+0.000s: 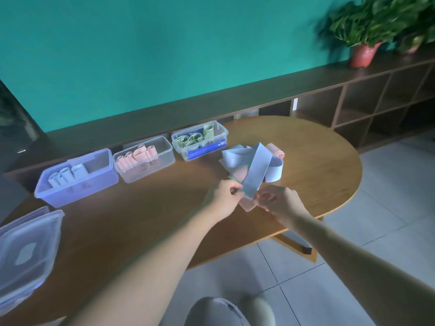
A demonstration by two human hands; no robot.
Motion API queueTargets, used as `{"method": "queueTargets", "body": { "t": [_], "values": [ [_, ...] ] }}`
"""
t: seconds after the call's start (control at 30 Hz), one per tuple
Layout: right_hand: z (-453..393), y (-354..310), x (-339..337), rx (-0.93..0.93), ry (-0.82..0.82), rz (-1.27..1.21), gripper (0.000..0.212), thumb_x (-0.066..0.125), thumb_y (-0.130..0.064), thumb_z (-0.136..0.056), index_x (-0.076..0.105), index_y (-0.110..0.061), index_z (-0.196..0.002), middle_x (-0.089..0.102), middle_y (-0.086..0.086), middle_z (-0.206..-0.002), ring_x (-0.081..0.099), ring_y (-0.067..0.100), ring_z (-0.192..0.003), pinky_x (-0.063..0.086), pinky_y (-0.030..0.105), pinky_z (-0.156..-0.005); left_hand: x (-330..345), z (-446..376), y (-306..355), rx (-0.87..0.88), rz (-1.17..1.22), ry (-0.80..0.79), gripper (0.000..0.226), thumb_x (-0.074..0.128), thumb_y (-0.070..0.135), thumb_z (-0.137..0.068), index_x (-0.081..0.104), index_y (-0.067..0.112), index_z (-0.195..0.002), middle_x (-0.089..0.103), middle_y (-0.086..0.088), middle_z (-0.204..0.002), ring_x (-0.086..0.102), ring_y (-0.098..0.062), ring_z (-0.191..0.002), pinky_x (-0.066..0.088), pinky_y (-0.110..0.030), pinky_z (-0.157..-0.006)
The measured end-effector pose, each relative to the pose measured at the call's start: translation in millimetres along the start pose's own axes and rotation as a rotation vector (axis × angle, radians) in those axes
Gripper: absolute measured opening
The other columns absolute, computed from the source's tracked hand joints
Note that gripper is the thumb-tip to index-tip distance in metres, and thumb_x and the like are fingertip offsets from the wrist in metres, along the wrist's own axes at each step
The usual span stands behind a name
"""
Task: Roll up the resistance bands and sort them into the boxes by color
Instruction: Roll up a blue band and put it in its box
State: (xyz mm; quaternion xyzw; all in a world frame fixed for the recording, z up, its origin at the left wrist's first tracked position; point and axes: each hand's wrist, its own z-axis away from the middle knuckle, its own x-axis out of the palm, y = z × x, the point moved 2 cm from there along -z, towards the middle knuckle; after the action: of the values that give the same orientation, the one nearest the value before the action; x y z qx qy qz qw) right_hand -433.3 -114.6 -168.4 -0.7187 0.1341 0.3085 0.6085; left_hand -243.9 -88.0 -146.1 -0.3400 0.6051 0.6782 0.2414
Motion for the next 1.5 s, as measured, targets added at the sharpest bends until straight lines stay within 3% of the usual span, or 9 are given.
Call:
{"method": "queueTargets", "body": {
  "t": [0.37, 0.53, 0.67, 0.8, 0.9, 1.1, 1.2, 1.37, 1.5],
  "values": [
    [-11, -5, -1, -0.026, -0.067, -0.005, 0.027, 0.081, -0.024, -0.083, 0.073, -0.025, -0.108, 0.069, -0.010, -0.093, 0.059, -0.005, -0.065, 0.041, 0.007, -0.055, -2, -14, 10, -0.062, 0.196, 0.048, 0.018, 0.078, 0.019, -0.084, 0.079, 0.025, -0.101, 0.074, 0.010, -0.091, 0.069, -0.005, -0.083, 0.051, -0.010, -0.068],
    [0, -29, -13, -0.086, -0.043, 0.026, 0.018, 0.082, -0.027, -0.083, 0.073, -0.029, -0.097, 0.068, -0.013, -0.095, 0.058, 0.000, -0.069, 0.039, 0.010, -0.056, -28, -4, 31, -0.008, 0.242, 0.070, 0.018, 0.071, 0.013, -0.087, 0.078, 0.026, -0.097, 0.077, 0.005, -0.084, 0.074, -0.011, -0.078, 0.061, -0.035, -0.083],
    [4, -73, -39, -0.157, 0.032, -0.005, 0.023, 0.081, -0.035, -0.083, 0.072, -0.030, -0.105, 0.063, -0.017, -0.091, 0.059, 0.003, -0.076, 0.038, 0.011, -0.062, -75, 7, 61, 0.104, 0.163, 0.176, 0.025, 0.063, 0.009, -0.093, 0.075, 0.026, -0.107, 0.074, 0.006, -0.091, 0.068, -0.008, -0.083, 0.054, -0.015, -0.078],
    [7, -137, -65, -0.292, 0.099, 0.014, 0.024, 0.076, -0.034, -0.089, 0.074, -0.022, -0.110, 0.069, -0.016, -0.093, 0.059, -0.004, -0.061, 0.040, 0.007, -0.054, -146, 32, 86, 0.214, 0.092, 0.327, 0.026, 0.060, 0.011, -0.095, 0.073, 0.028, -0.109, 0.073, 0.013, -0.086, 0.069, -0.012, -0.088, 0.055, -0.027, -0.085],
    [13, -187, -73, -0.411, 0.130, 0.055, 0.018, 0.070, -0.030, -0.092, 0.076, -0.015, -0.100, 0.072, -0.004, -0.087, 0.059, 0.013, -0.071, 0.039, 0.007, -0.060, -198, 60, 99, 0.276, 0.065, 0.422, 0.028, 0.061, 0.008, -0.096, 0.071, 0.023, -0.117, 0.076, 0.003, -0.095, 0.070, -0.017, -0.090, 0.052, -0.025, -0.086],
    [42, -278, -69, -0.517, 0.064, -0.081, 0.041, 0.075, -0.038, -0.089, 0.070, -0.019, -0.126, 0.069, -0.011, -0.108, 0.062, 0.001, -0.093, 0.037, -0.005, -0.073, -273, 137, 109, 0.402, -0.060, 0.459, 0.045, 0.065, 0.008, -0.094, 0.061, 0.025, -0.135, 0.072, 0.006, -0.102, 0.066, -0.009, -0.090, 0.049, -0.021, -0.091],
    [62, -313, -57, -0.565, -0.075, -0.192, 0.043, 0.078, -0.039, -0.087, 0.070, -0.021, -0.125, 0.072, -0.013, -0.116, 0.067, 0.001, -0.105, 0.048, 0.014, -0.094, -294, 174, 109, 0.416, -0.062, 0.469, 0.054, 0.070, 0.010, -0.091, 0.056, 0.028, -0.140, 0.070, 0.004, -0.105, 0.068, -0.011, -0.093, 0.050, -0.020, -0.085],
    [95, -347, -34, -0.577, -0.295, -0.391, 0.020, 0.080, -0.016, -0.086, 0.076, -0.008, -0.104, 0.078, 0.005, -0.096, 0.071, 0.010, -0.085, 0.055, 0.024, -0.079, -315, 224, 94, 0.369, 0.010, 0.481, 0.057, 0.077, 0.014, -0.087, 0.056, 0.029, -0.138, 0.069, 0.004, -0.108, 0.070, -0.009, -0.091, 0.048, -0.010, -0.073],
    [112, -352, -16, -0.528, -0.332, -0.466, 0.018, 0.081, -0.009, -0.082, 0.072, 0.004, -0.093, 0.073, 0.011, -0.081, 0.061, 0.016, -0.064, 0.051, 0.024, -0.061, -317, 252, 62, 0.245, 0.194, 0.472, 0.035, 0.079, 0.030, -0.087, 0.069, 0.025, -0.120, 0.075, 0.005, -0.102, 0.072, -0.013, -0.094, 0.055, -0.032, -0.090]
  ]
}}
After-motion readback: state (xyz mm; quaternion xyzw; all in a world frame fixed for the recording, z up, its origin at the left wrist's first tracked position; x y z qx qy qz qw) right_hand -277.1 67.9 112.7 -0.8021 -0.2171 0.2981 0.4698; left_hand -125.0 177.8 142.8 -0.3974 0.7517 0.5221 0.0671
